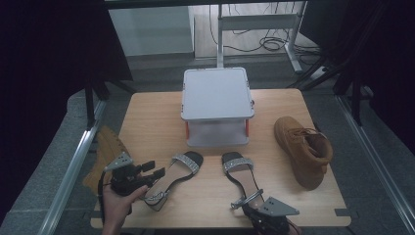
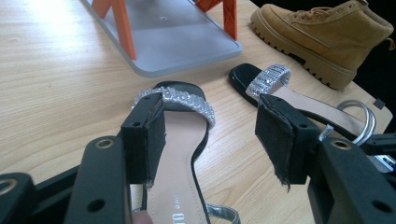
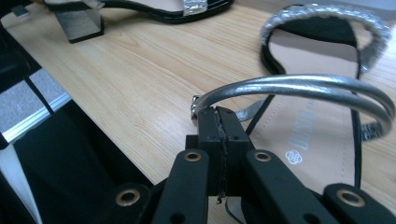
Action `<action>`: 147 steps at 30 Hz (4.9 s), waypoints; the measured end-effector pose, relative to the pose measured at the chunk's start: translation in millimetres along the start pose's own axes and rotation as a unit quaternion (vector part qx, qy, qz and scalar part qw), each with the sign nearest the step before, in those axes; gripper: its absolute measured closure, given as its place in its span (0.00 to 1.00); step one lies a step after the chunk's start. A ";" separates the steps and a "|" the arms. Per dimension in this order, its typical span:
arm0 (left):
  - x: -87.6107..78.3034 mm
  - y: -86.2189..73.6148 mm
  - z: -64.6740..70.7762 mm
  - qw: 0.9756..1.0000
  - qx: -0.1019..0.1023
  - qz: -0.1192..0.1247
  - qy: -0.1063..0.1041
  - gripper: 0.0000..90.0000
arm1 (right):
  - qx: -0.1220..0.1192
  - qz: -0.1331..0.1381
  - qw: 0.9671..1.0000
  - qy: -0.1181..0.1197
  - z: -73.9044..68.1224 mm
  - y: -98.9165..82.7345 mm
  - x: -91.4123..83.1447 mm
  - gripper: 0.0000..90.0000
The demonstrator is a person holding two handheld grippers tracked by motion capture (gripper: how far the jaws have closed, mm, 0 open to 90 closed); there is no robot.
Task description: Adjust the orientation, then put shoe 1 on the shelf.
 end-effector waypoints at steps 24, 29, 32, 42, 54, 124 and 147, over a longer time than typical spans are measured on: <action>-9.2 3.9 5.7 1.000 0.001 0.014 -0.008 0.47 | 0.044 0.028 0.998 -0.030 48.8 -15.1 -27.6 1.00; -8.5 3.4 6.5 1.000 0.003 0.012 -0.008 0.47 | 0.054 0.032 0.997 -0.034 54.8 -16.7 -30.6 1.00; -7.2 3.1 7.8 1.000 0.003 0.011 -0.010 0.47 | 0.055 0.045 0.997 -0.022 49.3 -16.5 -35.9 0.99; 1.1 -1.7 7.2 1.000 0.004 -0.003 -0.004 0.47 | 0.059 0.077 0.995 -0.014 49.2 -6.4 -63.3 0.99; 2.5 -3.8 6.2 1.000 0.005 -0.008 0.005 0.47 | 0.068 0.098 0.992 -0.034 81.8 25.0 -75.5 0.98; 67.3 -50.4 -16.9 0.942 0.072 -0.290 0.152 0.36 | 0.030 -0.002 1.000 -0.004 99.4 43.0 3.0 0.49; 76.8 -60.1 -24.0 0.931 0.044 -0.310 0.187 0.45 | -0.029 -0.153 0.988 -0.017 97.2 29.6 31.1 0.38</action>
Point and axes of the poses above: each handheld gripper's, and its own axes: x roughly forward along the jaws, y roughly out of its top, z roughly to its right, the point moved 8 cm from there along x, roughly forward along the jaws, and after that the axes turned 5 degrees about -x, right-handed, at the moved point
